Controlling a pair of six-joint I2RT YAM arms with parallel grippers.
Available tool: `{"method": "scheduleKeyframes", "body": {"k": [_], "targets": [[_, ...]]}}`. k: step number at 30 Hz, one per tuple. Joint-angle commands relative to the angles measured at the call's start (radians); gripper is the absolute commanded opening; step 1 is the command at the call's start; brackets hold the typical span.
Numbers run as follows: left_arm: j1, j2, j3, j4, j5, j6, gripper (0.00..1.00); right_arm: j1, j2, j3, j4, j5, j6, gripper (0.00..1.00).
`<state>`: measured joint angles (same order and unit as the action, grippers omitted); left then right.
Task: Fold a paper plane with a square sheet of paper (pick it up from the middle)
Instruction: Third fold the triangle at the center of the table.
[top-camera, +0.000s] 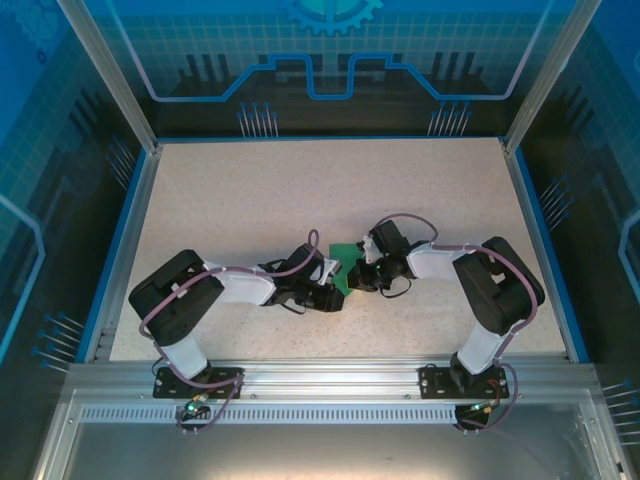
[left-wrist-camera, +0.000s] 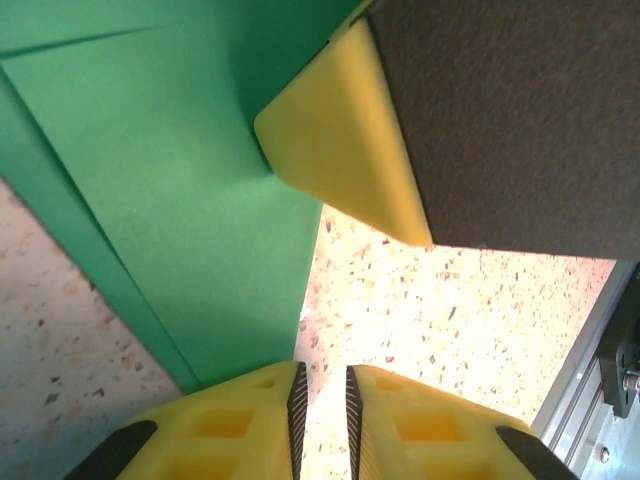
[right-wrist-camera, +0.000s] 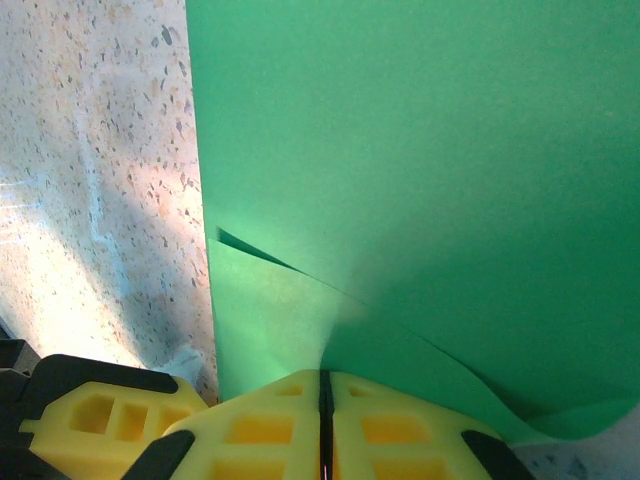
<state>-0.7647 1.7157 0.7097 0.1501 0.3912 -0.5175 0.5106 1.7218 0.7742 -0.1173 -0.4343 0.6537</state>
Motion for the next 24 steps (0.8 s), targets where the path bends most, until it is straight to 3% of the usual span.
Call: {"method": "scheduleKeyframes", "body": {"k": [1, 12, 24], "targets": [[0.002, 0.010, -0.056, -0.236, 0.019, 0.031, 0.23, -0.005, 0.049, -0.015, -0.091, 0.121, -0.019, 0.10], [0.000, -0.057, -0.062, -0.367, 0.010, 0.068, 0.24, -0.004, 0.038, -0.011, -0.104, 0.121, -0.020, 0.11], [0.021, -0.209, 0.065, -0.270, -0.065, -0.021, 0.23, -0.002, 0.016, -0.011, -0.091, 0.104, -0.015, 0.12]]}}
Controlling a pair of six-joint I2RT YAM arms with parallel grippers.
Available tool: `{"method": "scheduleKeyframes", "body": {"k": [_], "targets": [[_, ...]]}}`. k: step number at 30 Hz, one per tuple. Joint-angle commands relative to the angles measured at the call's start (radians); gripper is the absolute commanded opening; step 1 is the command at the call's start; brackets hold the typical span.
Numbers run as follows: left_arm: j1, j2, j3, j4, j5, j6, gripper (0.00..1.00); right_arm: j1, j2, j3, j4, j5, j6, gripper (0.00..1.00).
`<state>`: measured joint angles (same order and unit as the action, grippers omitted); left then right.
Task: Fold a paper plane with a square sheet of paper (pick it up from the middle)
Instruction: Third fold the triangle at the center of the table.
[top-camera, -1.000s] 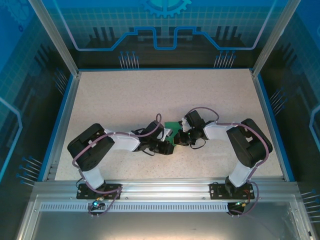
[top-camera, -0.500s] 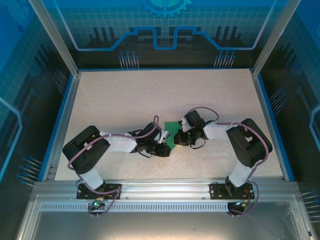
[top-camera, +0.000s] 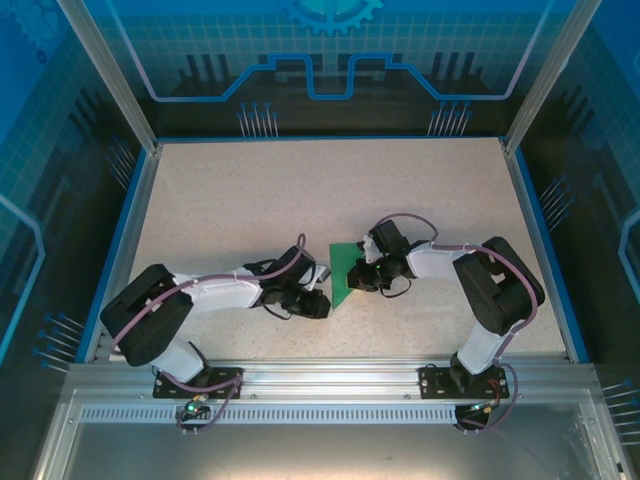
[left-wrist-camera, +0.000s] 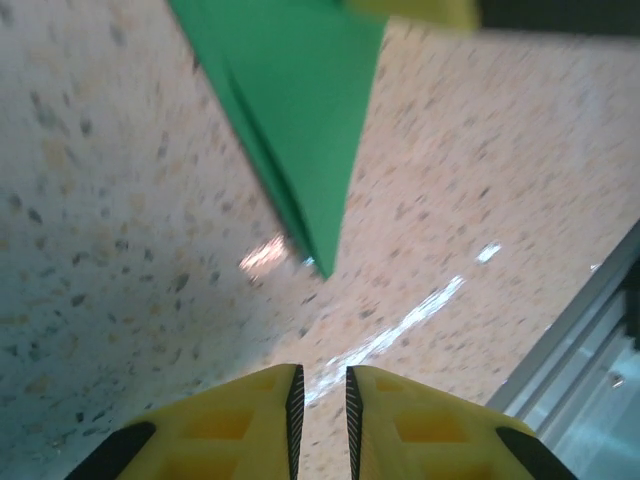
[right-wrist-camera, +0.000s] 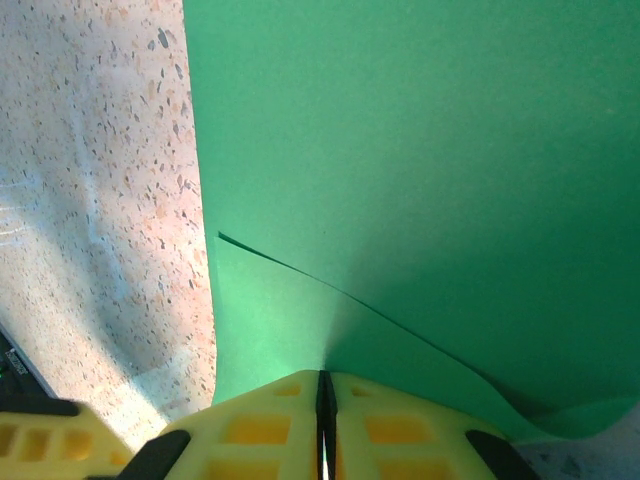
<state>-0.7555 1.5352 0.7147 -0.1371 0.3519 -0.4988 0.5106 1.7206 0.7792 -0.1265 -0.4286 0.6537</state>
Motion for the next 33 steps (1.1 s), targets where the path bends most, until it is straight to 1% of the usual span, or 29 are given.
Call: {"method": "scheduleKeyframes", "body": {"k": [1, 5, 8, 16, 23, 27, 31, 33], "targets": [[0.011, -0.018, 0.077, 0.031, -0.028, -0.049, 0.22, -0.001, 0.017, -0.014, -0.081, 0.097, -0.013, 0.12], [0.012, 0.066, 0.140, 0.051, -0.031, -0.073, 0.19, -0.001, 0.008, -0.021, -0.054, 0.080, -0.001, 0.12], [0.011, 0.123, 0.157, 0.082, -0.046, -0.103, 0.17, -0.001, -0.008, -0.022, -0.034, 0.064, 0.007, 0.13], [0.011, 0.222, 0.141, 0.151, -0.045, -0.130, 0.14, -0.004, -0.095, -0.019, -0.025, 0.041, 0.021, 0.16], [0.011, 0.252, 0.134, 0.090, -0.087, -0.122, 0.12, -0.005, -0.175, -0.055, -0.051, 0.072, 0.028, 0.16], [0.012, 0.254, 0.110, 0.097, -0.094, -0.127, 0.12, 0.003, -0.156, -0.066, -0.046, 0.027, 0.026, 0.14], [0.009, 0.265, 0.118, 0.083, -0.098, -0.124, 0.11, 0.035, -0.115, -0.066, 0.004, -0.019, 0.037, 0.13], [0.010, 0.263, 0.116, 0.079, -0.102, -0.122, 0.11, 0.046, -0.098, -0.064, 0.016, -0.019, 0.041, 0.12]]}}
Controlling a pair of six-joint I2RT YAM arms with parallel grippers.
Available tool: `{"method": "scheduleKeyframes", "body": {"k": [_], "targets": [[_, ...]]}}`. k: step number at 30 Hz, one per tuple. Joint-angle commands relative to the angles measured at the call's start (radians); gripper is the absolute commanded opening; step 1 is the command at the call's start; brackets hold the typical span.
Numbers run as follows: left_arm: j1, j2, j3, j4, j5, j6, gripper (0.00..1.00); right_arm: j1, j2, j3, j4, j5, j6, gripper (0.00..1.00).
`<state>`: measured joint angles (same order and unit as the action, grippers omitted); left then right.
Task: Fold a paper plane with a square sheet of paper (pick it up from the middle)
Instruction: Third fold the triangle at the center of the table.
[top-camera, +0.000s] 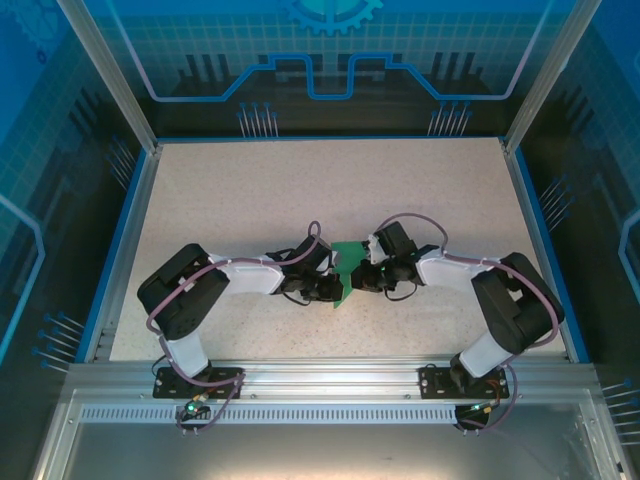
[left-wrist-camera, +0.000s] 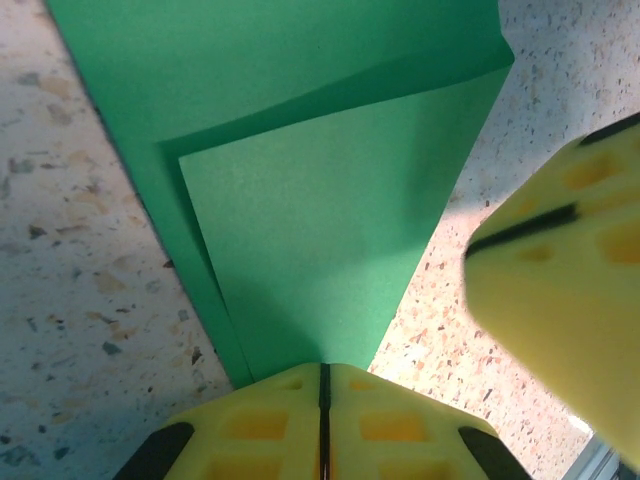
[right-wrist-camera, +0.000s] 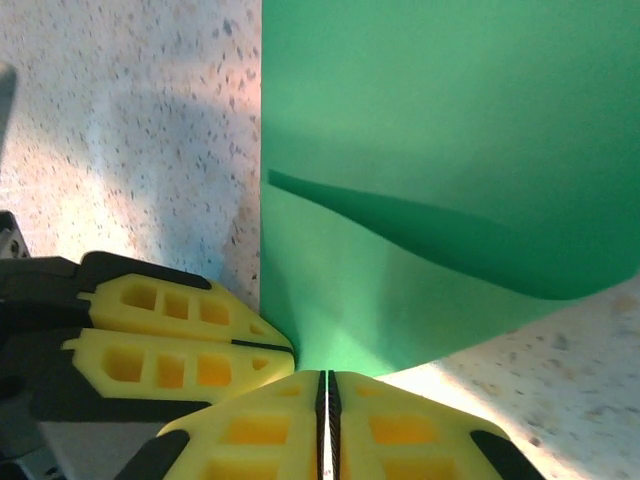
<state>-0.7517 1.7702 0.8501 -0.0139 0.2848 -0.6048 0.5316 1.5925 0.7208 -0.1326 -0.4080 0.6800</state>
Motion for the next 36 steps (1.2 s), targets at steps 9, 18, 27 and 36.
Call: {"method": "scheduleKeyframes", "body": {"k": [9, 18, 27, 36], "targets": [[0.000, 0.020, -0.023, -0.088, -0.059, 0.011, 0.09, -0.003, 0.125, 0.022, 0.037, -0.016, 0.004, 0.12], [-0.008, 0.041, -0.049, -0.112, -0.105, 0.014, 0.06, -0.114, 0.154, 0.052, 0.012, -0.001, -0.031, 0.12], [-0.015, 0.048, -0.069, -0.113, -0.118, 0.012, 0.04, -0.218, 0.197, 0.115, -0.019, -0.021, -0.063, 0.14], [-0.015, 0.030, -0.075, -0.109, -0.121, 0.004, 0.05, -0.298, 0.188, 0.124, -0.024, -0.064, -0.077, 0.14]]}}
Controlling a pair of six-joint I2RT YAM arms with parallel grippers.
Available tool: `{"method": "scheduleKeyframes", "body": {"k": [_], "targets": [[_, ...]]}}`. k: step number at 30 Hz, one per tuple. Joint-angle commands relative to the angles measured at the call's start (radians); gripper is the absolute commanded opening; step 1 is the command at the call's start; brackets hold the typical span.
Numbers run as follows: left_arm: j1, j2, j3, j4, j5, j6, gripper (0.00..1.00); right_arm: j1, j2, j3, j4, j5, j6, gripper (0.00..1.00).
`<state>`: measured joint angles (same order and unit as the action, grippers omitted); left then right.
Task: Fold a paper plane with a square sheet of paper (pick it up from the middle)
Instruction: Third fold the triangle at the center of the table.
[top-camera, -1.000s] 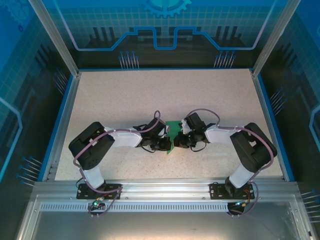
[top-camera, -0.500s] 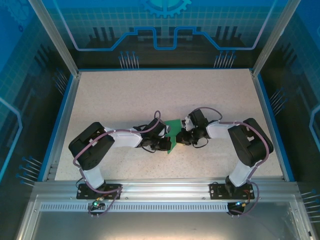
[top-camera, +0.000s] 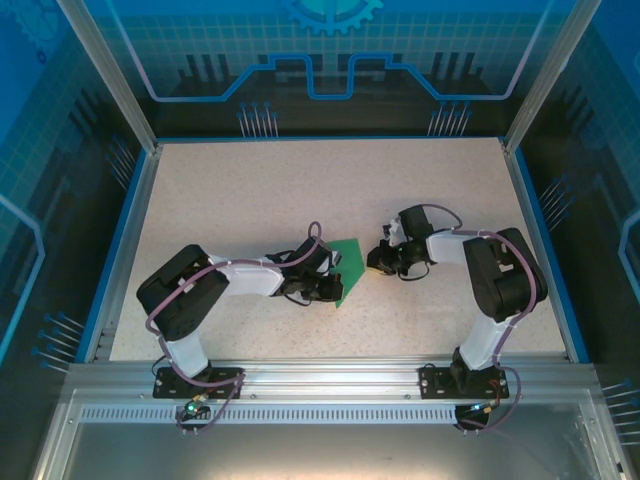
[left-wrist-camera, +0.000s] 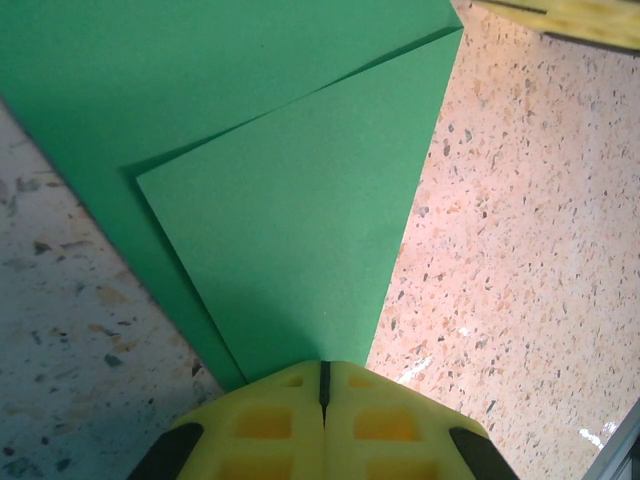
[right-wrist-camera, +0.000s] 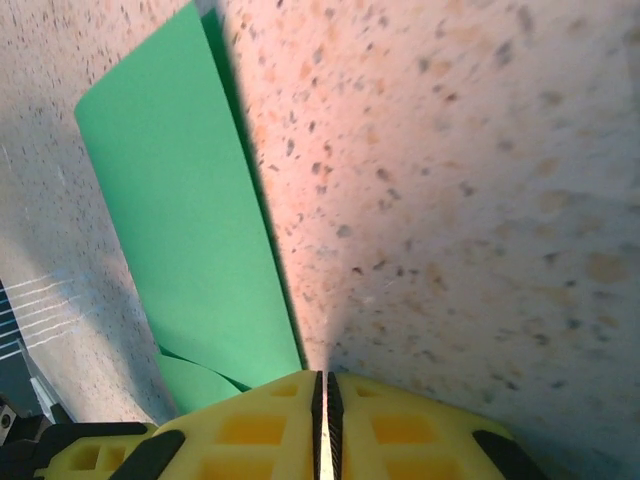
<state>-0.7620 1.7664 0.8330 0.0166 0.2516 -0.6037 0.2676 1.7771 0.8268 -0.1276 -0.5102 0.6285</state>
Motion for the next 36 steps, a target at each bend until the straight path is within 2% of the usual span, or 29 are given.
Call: {"method": "scheduleKeyframes", "body": {"k": [1, 4, 8, 17, 27, 36], "targets": [[-0.005, 0.030, -0.056, -0.138, -0.088, -0.001, 0.05, -0.032, -0.019, 0.012, -0.030, 0.027, -0.026, 0.15], [-0.005, 0.017, -0.056, -0.126, -0.087, -0.013, 0.05, -0.003, -0.111, -0.025, -0.037, 0.030, -0.024, 0.15], [-0.005, -0.003, -0.051, -0.108, -0.083, -0.030, 0.05, 0.088, -0.195, -0.086, -0.038, 0.057, 0.010, 0.15], [-0.005, -0.106, -0.071, -0.066, -0.078, -0.056, 0.09, 0.288, -0.177, -0.137, 0.080, 0.090, 0.137, 0.14], [0.032, -0.240, -0.092, -0.135, -0.187, -0.096, 0.12, 0.358, -0.164, -0.121, 0.109, 0.077, 0.159, 0.15], [0.059, -0.329, -0.108, -0.188, -0.250, -0.107, 0.13, 0.368, -0.021, -0.096, 0.129, 0.094, 0.155, 0.15]]}}
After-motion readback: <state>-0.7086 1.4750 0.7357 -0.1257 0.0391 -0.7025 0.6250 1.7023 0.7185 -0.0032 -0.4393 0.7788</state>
